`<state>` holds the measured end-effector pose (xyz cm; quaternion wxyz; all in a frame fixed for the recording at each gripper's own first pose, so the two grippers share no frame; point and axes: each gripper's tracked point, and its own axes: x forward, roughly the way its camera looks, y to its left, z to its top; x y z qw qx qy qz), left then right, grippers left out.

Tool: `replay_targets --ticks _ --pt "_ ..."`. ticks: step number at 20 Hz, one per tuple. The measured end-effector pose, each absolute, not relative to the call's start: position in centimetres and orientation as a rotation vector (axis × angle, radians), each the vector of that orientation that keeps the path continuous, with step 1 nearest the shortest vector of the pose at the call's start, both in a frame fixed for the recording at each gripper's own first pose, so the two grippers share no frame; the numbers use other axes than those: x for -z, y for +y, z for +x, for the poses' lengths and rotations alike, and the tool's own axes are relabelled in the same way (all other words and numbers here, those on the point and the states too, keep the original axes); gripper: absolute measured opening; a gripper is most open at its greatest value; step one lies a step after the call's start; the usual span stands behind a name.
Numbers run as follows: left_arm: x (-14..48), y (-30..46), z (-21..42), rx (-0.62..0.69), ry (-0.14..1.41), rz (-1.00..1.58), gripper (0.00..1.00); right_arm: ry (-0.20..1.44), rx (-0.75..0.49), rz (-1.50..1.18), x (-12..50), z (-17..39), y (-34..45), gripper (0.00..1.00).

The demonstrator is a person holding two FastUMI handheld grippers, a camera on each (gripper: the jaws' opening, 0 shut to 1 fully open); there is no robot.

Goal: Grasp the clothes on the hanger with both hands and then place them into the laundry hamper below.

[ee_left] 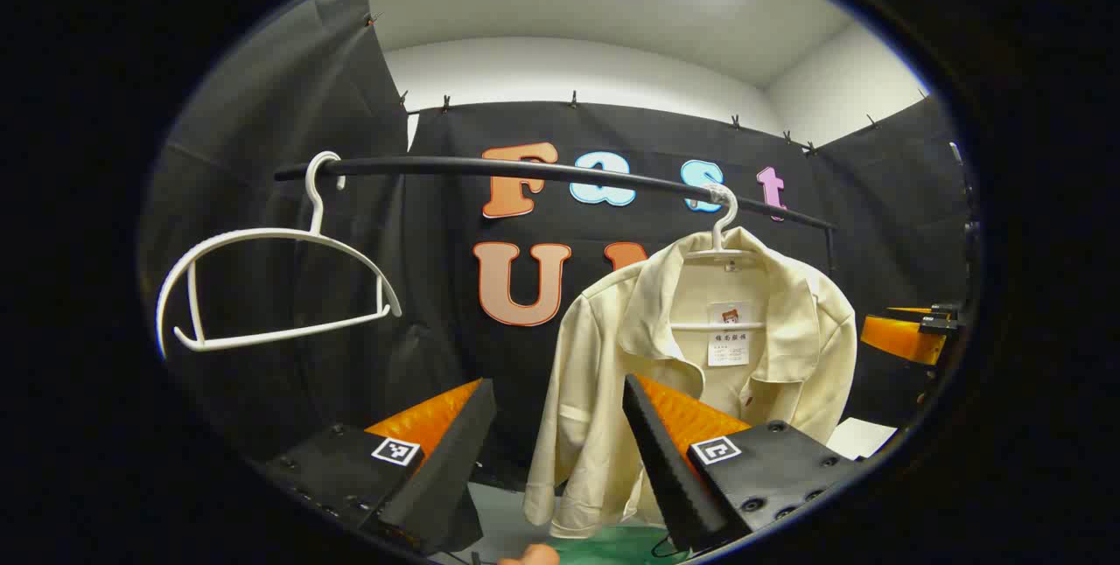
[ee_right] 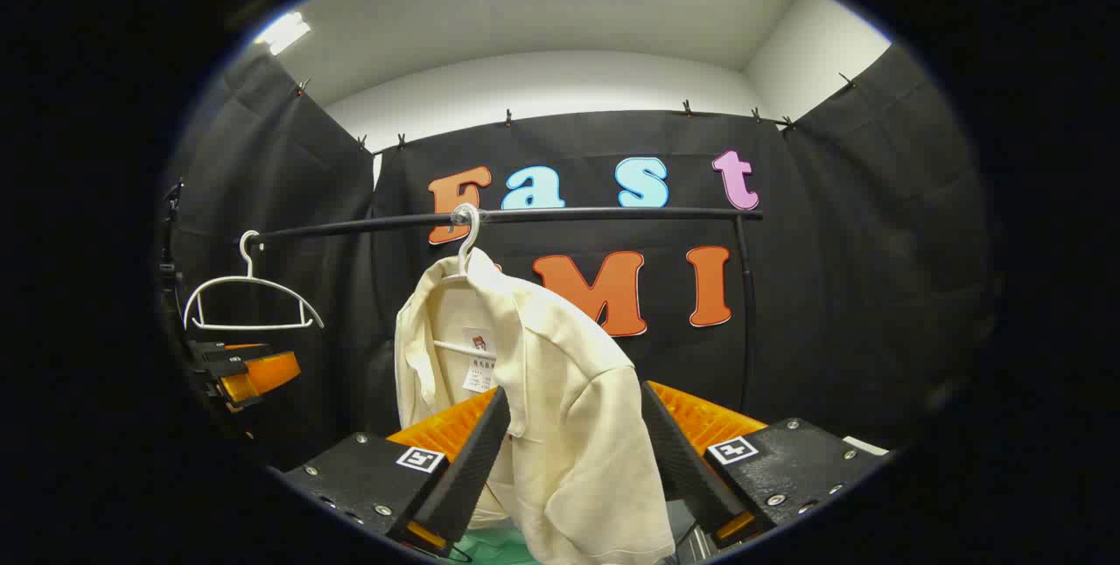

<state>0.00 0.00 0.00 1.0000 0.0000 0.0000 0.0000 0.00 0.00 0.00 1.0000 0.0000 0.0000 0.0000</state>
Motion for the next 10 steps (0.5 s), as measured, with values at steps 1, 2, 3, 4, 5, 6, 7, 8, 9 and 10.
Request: replay_targets --ticks 1,2,3,4,5,6,7,8,9,10 --pt "0.0 0.1 0.1 -0.004 -0.002 0.001 0.96 0.002 -0.001 -0.004 0.1 0.0 0.0 0.93" --pt "-0.1 0.3 0.0 -0.008 -0.006 0.0 0.97 0.005 -0.002 -0.006 0.1 0.2 0.2 0.93" --pt "-0.2 0.4 -0.1 -0.01 -0.01 -0.001 0.97 0.008 -0.003 -0.007 0.2 0.2 0.2 0.94" --pt "-0.3 0.4 -0.3 -0.012 -0.013 -0.001 0.97 0.01 -0.003 -0.011 0.3 0.1 0.2 0.94" --pt "-0.4 0.4 -0.5 -0.012 -0.015 -0.001 0.96 0.012 -0.003 -0.017 0.4 0.3 0.2 0.94" --pt "-0.5 0.4 -0.6 -0.014 -0.015 0.0 0.96 0.014 -0.001 -0.021 0.5 0.3 0.1 0.94" --pt "-0.5 0.5 -0.8 -0.015 -0.015 0.004 0.96 0.017 -0.001 -0.023 0.5 0.2 0.1 0.94" --pt "-0.8 0.5 -0.9 -0.017 -0.02 0.008 0.96 0.018 -0.004 -0.024 0.4 0.0 0.3 0.94" --pt "-1.0 0.7 -1.0 -0.02 -0.026 0.014 0.96 0.019 -0.005 -0.024 0.5 -0.1 0.4 0.93" --pt "-1.1 0.7 -1.1 -0.02 -0.031 0.018 0.96 0.016 -0.006 -0.025 0.4 -0.1 0.4 0.93"
